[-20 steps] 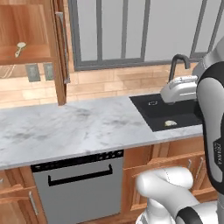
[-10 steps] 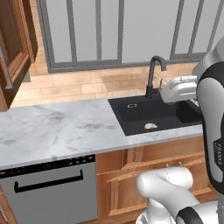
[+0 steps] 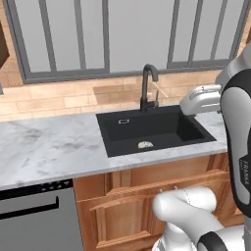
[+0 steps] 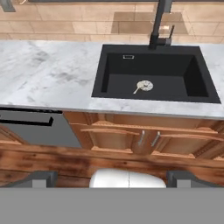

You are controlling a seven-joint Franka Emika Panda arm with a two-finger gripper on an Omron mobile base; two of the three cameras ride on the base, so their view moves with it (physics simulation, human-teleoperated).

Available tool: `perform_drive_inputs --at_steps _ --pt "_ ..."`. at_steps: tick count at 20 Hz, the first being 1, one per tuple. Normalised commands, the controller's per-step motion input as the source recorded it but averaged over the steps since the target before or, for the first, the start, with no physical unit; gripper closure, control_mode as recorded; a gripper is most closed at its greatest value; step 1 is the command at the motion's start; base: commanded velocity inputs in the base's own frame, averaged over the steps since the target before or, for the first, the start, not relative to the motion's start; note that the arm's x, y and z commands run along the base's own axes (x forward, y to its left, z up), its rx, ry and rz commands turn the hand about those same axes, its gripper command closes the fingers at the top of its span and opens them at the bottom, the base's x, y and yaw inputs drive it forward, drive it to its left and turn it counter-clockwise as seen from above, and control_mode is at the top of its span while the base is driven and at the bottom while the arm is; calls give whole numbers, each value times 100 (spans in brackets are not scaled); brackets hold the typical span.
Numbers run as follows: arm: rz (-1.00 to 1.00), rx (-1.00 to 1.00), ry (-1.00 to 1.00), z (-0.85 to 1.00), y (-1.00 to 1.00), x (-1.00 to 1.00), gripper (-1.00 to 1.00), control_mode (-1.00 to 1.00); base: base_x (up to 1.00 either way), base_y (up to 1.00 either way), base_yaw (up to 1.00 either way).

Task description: Pick up the dish brush and dish brush from the sink, and place them back in the cabinet, and close the cabinet doors.

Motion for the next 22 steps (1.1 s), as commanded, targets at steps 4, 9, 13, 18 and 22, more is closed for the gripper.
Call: perform_drive_inputs --at_steps 4,9,13,18,22 --pt "0 0 0 0 0 0 -100 100 1 -54 0" --pt "0 0 0 0 0 0 -100 100 9 -46 0" --pt "0 0 0 0 0 0 -100 100 24 -23 -2" --pt "0 0 0 0 0 0 -100 100 37 -27 -3" --pt "0 0 0 0 0 0 -100 100 46 -27 0"
